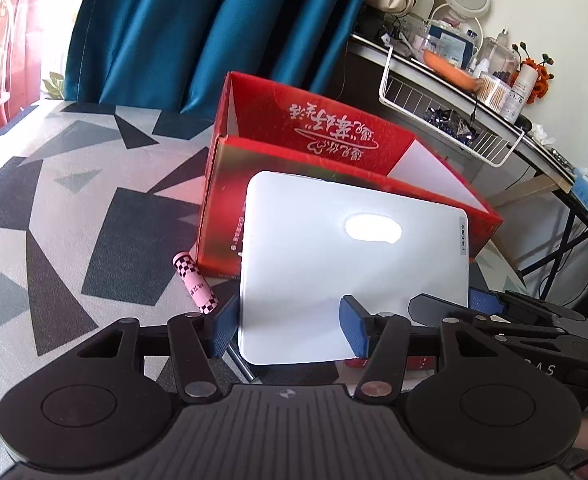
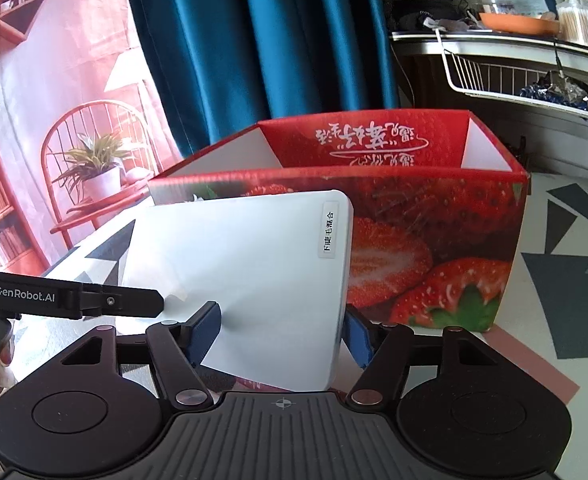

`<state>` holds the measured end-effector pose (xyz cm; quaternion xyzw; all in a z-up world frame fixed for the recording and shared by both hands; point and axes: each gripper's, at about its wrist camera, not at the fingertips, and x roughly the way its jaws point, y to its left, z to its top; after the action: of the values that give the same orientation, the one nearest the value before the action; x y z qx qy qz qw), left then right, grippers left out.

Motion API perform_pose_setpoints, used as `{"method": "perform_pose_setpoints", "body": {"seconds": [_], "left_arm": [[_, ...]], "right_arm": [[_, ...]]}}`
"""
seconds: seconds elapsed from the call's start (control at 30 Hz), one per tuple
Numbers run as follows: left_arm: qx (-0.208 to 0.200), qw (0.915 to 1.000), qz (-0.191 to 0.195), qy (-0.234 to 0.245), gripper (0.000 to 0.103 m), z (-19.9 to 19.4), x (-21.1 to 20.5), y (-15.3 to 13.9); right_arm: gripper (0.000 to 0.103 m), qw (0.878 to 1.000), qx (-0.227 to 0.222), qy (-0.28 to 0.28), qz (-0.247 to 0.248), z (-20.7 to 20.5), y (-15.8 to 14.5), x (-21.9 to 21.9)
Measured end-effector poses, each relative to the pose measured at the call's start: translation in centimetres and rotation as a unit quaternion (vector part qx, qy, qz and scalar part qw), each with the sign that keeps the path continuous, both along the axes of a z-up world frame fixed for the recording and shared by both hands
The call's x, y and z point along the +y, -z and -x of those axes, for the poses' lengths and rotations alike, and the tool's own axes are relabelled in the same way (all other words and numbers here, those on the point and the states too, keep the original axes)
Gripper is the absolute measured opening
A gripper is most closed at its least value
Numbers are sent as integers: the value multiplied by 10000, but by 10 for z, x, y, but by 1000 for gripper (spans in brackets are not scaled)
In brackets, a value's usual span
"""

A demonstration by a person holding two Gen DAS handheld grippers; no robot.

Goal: Organize rigid objects
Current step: 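Close both tools on the white flat case and lift it, then carry the white flat case over the box and lower it inside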

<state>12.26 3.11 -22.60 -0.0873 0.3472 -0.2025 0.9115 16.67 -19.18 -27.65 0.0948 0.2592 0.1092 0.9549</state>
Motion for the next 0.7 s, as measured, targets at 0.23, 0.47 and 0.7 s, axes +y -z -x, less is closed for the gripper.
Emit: {"method": "perform_pose_setpoints", "body": {"seconds": [0.23,0.47,0.7], "left_arm": [[-551,9985,30,-27,58,3,-2,-36],[-900,9959,124,-1,58,-18,-11,-72],[-724,9972,-1,197,58,-79,-39,-76]], "right_arm": [[59,9988,-477,-43,133,7,-34,-2],[59,9956,-841,-88,407,-7,-75,-8],[59,9940,-798,-27,747,-60,-88,-26]]}}
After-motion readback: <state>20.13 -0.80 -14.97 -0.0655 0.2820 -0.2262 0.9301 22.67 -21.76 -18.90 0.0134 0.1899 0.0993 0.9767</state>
